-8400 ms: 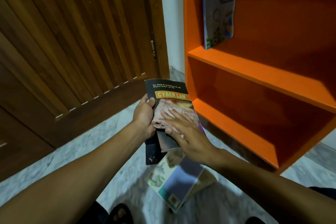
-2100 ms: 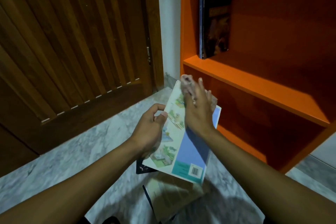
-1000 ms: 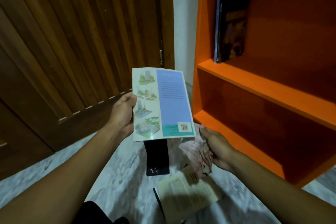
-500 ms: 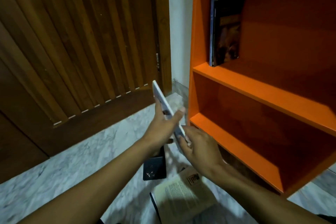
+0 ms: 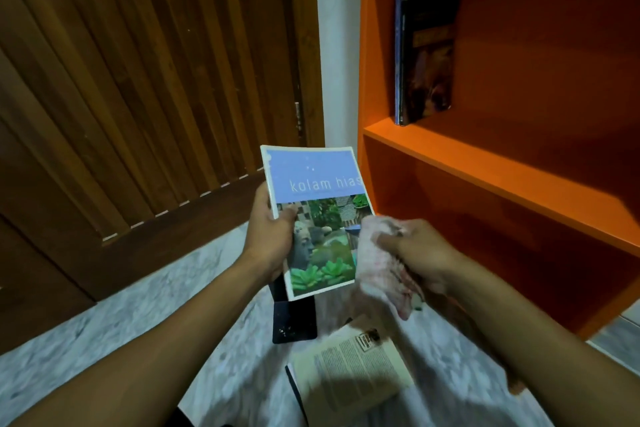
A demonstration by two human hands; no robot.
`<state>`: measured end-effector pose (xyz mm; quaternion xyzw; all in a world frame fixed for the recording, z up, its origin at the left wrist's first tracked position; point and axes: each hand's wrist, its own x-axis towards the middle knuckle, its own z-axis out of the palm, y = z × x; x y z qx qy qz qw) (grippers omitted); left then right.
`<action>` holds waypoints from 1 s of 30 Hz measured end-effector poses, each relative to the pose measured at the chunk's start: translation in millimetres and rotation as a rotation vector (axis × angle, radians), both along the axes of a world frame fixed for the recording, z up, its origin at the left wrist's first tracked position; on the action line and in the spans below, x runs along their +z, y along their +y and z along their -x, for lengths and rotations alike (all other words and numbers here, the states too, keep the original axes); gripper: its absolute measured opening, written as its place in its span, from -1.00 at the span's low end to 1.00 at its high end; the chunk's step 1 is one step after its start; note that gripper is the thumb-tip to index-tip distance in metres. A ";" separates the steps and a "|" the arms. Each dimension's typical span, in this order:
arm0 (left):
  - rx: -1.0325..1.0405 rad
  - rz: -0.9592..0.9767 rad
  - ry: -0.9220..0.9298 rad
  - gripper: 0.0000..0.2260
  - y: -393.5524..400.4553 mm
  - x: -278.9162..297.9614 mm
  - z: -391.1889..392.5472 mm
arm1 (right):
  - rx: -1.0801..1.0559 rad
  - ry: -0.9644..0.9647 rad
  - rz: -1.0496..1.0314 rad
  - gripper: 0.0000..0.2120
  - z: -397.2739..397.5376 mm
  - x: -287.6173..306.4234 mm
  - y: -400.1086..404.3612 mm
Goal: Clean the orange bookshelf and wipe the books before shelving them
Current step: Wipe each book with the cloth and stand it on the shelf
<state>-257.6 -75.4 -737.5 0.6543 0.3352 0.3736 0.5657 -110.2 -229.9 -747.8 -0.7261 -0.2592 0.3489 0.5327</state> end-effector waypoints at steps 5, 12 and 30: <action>-0.087 -0.199 0.027 -0.58 1.5 4.7 9.2 | -0.472 0.437 -0.334 -0.85 -26.6 32.4 -8.1; -0.348 -0.237 0.011 -0.61 -25.4 4.5 3.5 | -0.491 -0.444 -0.598 -0.66 -41.1 36.4 8.2; -0.121 0.126 -0.285 -0.61 24.0 22.1 12.9 | 0.332 -0.729 -0.431 -0.26 36.8 -62.2 -4.5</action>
